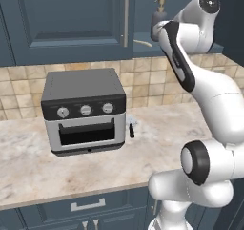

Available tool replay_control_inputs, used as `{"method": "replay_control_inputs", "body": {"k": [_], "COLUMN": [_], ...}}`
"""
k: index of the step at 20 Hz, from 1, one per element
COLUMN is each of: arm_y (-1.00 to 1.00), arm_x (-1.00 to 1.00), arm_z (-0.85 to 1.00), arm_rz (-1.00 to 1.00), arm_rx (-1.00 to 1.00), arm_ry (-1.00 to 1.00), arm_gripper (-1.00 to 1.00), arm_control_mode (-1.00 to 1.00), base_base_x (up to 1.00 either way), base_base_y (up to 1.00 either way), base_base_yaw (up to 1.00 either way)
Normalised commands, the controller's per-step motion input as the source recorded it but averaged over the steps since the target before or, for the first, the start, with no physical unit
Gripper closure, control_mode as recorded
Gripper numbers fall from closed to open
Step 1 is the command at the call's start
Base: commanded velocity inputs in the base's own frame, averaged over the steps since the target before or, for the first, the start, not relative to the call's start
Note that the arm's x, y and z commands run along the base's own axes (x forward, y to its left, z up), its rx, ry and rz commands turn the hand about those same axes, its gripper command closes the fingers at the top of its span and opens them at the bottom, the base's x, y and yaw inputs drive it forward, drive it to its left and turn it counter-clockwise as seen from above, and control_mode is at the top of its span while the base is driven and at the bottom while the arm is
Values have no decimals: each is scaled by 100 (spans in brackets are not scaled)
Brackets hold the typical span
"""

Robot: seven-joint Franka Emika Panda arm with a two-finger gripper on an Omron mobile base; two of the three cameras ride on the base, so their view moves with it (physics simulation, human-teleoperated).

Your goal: Pick the dish brush and soap dispenser from the cabinet and place them on the counter.

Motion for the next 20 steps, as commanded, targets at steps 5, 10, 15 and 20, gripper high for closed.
{"method": "replay_control_inputs", "body": {"k": [5, 10, 15, 20], "arm_y": [0, 0, 0, 0], "arm_x": [33, 34, 22, 13], "arm_z": [-3, 5, 2, 0], "arm_rz": [0, 0, 0, 0], "arm_rx": [0, -1, 0, 0], "arm_ry": [-3, 6, 2, 0], "arm_gripper": [-100, -100, -100, -100], "arm_control_mode": [-100, -100, -100, -100], "base_base_x": [0, 0, 0, 0], "base_base_y": [0, 0, 0, 0], "base_base_yaw": [0, 0, 0, 0]}}
